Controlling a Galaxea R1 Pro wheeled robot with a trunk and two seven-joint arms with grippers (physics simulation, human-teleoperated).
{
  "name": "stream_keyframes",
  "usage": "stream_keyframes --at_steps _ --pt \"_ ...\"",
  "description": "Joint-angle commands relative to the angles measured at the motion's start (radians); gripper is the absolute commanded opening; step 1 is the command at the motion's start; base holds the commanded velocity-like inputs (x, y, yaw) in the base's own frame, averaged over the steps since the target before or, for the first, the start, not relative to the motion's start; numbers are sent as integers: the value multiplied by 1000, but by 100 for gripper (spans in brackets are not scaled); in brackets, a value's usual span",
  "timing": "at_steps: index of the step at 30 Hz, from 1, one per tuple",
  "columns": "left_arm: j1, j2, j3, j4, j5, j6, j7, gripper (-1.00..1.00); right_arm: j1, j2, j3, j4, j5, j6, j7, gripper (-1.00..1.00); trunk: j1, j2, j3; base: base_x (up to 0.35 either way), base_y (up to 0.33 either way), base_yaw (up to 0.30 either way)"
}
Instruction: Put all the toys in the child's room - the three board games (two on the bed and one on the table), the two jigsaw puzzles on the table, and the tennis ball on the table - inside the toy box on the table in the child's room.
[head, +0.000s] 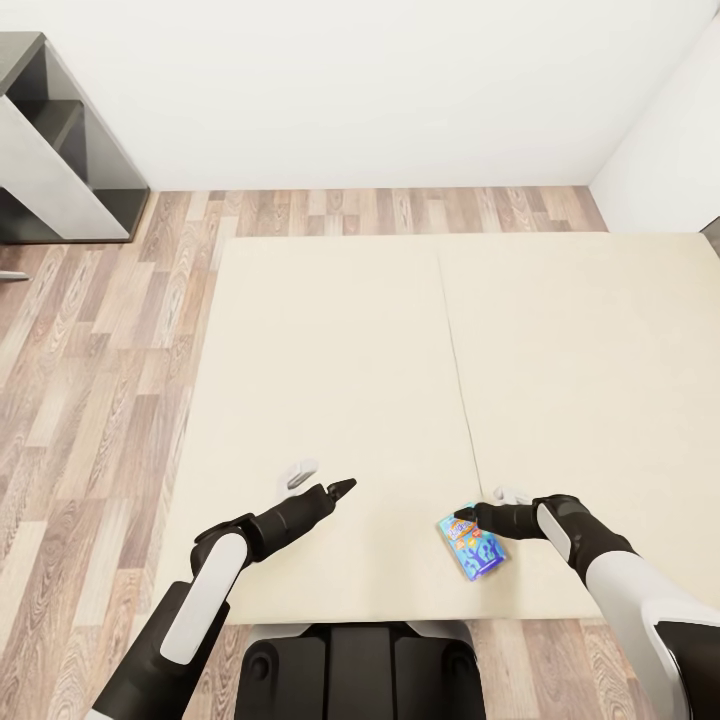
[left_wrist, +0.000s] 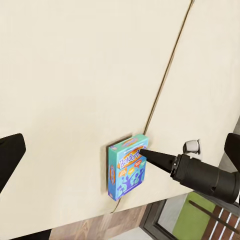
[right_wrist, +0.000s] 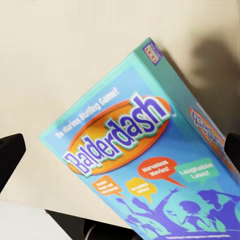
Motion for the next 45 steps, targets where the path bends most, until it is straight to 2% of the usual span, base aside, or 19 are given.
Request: stream_keyframes --at_steps 1,12,16,21,27,45 --pt "0 0 0 -1 11 3 9 100 0 0 -3 -1 -7 9 0 100 1 -2 -1 0 4 0" --pt "0 0 0 -1 10 3 10 100 0 -13 -5 -15 -10 11 8 100 1 -2 -1 0 2 0" --pt "0 0 0 -1 9 3 10 100 1 -33 -6 -41 -10 12 37 100 1 -2 -1 0 0 0" --pt "0 0 1 -1 9 3 10 100 11 -76 -6 -67 -9 15 101 100 1 -2 -1 0 0 0" --pt "0 0 1 -1 9 3 11 100 18 -103 -7 -78 -8 18 146 100 1 -2 -1 0 0 0" --pt "0 0 1 -1 9 3 12 100 46 -120 -7 -89 -6 13 176 100 1 -2 -1 0 0 0"
